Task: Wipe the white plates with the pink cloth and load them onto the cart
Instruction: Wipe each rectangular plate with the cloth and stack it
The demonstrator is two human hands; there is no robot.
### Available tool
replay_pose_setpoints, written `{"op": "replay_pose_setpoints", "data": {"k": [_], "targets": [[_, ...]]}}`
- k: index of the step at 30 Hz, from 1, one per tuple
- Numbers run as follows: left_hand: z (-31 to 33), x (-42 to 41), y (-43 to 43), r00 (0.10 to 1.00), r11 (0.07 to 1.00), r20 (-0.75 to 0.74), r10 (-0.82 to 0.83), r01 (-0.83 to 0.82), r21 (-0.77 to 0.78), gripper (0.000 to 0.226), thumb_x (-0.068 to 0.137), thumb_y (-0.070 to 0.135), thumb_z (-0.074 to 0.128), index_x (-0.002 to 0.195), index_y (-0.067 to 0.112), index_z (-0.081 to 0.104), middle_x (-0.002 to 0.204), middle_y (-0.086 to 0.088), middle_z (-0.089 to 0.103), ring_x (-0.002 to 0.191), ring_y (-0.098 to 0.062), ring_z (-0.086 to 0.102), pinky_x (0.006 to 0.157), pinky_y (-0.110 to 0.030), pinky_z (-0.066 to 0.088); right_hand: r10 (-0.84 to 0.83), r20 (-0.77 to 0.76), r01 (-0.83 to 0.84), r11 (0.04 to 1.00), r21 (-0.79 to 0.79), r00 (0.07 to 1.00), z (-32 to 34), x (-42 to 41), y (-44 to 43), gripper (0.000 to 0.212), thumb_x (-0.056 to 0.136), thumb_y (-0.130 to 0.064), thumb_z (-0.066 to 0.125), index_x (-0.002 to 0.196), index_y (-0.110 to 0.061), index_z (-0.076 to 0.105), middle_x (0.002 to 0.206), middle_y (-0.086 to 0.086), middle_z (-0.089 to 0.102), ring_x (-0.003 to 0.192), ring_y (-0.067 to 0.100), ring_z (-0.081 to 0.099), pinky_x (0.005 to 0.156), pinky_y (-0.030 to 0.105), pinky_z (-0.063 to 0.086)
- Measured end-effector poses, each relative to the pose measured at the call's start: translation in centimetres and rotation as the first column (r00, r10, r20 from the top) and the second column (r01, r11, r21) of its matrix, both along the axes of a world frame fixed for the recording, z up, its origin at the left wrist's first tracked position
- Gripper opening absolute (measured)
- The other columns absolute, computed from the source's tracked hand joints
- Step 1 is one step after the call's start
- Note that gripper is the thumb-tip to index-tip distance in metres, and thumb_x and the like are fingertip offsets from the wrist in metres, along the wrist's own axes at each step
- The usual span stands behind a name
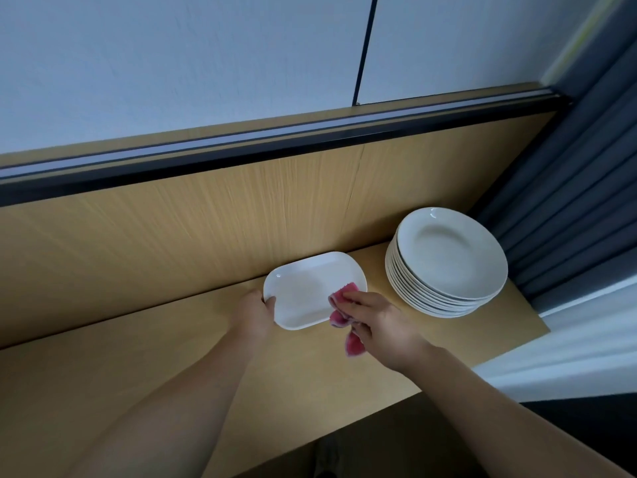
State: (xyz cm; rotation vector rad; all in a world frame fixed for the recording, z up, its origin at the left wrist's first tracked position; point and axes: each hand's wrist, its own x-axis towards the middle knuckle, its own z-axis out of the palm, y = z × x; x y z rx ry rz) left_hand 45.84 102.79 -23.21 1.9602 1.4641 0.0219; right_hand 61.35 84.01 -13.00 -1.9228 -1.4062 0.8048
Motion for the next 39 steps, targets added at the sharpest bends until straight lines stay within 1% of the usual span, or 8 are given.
{"op": "replay_pose_setpoints", "data": {"k": [4,8,12,17,21,26,31,39], "targets": [[0.0,0.6,0.4,0.999,0.995,0.016,0.036,-0.034,-0.097,0.023,0.097,0.022,0.044,0.095,0.004,0.058,0.086,-0.015,0.067,0.078,-0.034,0.066,0.066,-0.035,0.051,0.0,0.027,0.0,1.0,0.011,1.0,-0.2,0.3,0.0,0.047,0.094,0.008,0.044,0.13,-0.017,0.06,0.11,-0.021,0.053,0.088,0.024,0.065,0.073,0.003,0.046],[0.4,0.3,0.8,1.0,0.998,-0.016,0.006,-0.007,-0.063,0.027,0.098,0.021,0.04,0.094,0.004,0.06,0.084,-0.016,0.069,0.077,-0.033,0.066,0.068,-0.034,0.051,-0.005,0.023,0.005,1.0,0.006,1.0,-0.5,0.1,-0.3,0.046,0.094,0.01,0.044,0.129,-0.015,0.06,0.111,-0.012,0.055,0.086,0.027,0.067,0.07,0.005,0.048],[1.4,0.0,1.1,0.994,0.989,0.068,0.081,-0.072,-0.129,0.026,0.099,0.021,0.037,0.099,0.006,0.058,0.086,-0.014,0.067,0.072,-0.032,0.068,0.065,-0.038,0.057,-0.019,-0.007,0.019,1.0,0.014,1.0,-0.6,0.1,-0.6,0.047,0.095,0.008,0.044,0.13,-0.018,0.06,0.11,-0.017,0.055,0.084,0.027,0.068,0.068,0.01,0.053],[3.4,-2.0,0.1,0.969,0.973,0.182,0.166,-0.131,-0.191,0.023,0.102,0.018,0.034,0.097,0.005,0.053,0.092,-0.018,0.065,0.065,-0.025,0.065,0.034,-0.013,0.038,-0.037,-0.028,0.038,0.999,0.039,0.999,0.4,-0.4,-0.1,0.044,0.096,0.006,0.043,0.127,-0.021,0.061,0.108,-0.018,0.058,0.076,0.021,0.068,0.066,0.014,0.054],[4.8,-6.1,-0.7,0.954,0.967,0.206,0.219,-0.185,-0.174,0.027,0.102,0.019,0.034,0.093,0.001,0.052,0.093,-0.018,0.062,0.068,-0.026,0.064,0.034,-0.011,0.037,-0.014,0.146,-0.003,0.993,0.117,0.989,1.2,-1.9,1.2,0.047,0.091,0.01,0.049,0.131,-0.015,0.06,0.113,-0.024,0.053,0.099,0.01,0.059,0.083,-0.004,0.036],[4.8,-13.3,-1.7,0.932,0.947,0.202,0.302,-0.269,-0.173,0.027,0.102,0.021,0.036,0.089,0.004,0.053,0.089,-0.012,0.059,0.072,-0.025,0.063,0.039,-0.018,0.043,0.026,0.31,-0.086,0.98,0.18,0.95,0.0,-5.1,3.7,0.051,0.085,0.012,0.057,0.13,-0.012,0.06,0.129,-0.001,0.059,0.121,0.012,0.049,0.102,0.005,0.029],[3.6,-19.8,-1.8,0.945,0.941,0.093,0.314,-0.296,-0.166,0.026,0.102,0.023,0.035,0.09,0.008,0.053,0.083,-0.012,0.062,0.063,-0.021,0.063,0.042,-0.018,0.04,0.095,0.302,-0.153,0.973,0.175,0.948,-0.8,-9.7,6.4,0.052,0.083,0.013,0.056,0.128,-0.012,0.062,0.125,0.003,0.063,0.115,0.018,0.054,0.098,0.0,0.027],[1.8,-24.1,-1.1,0.945,0.935,0.029,0.326,-0.317,-0.16,0.025,0.102,0.023,0.035,0.093,0.008,0.053,0.083,-0.009,0.06,0.064,-0.019,0.061,0.044,-0.021,0.038,0.195,0.22,-0.229,0.963,0.14,0.956,-1.8,-15.4,8.7,0.047,0.085,0.014,0.054,0.124,-0.01,0.065,0.117,0.004,0.066,0.102,0.004,0.053,0.088,-0.005,0.029]]}}
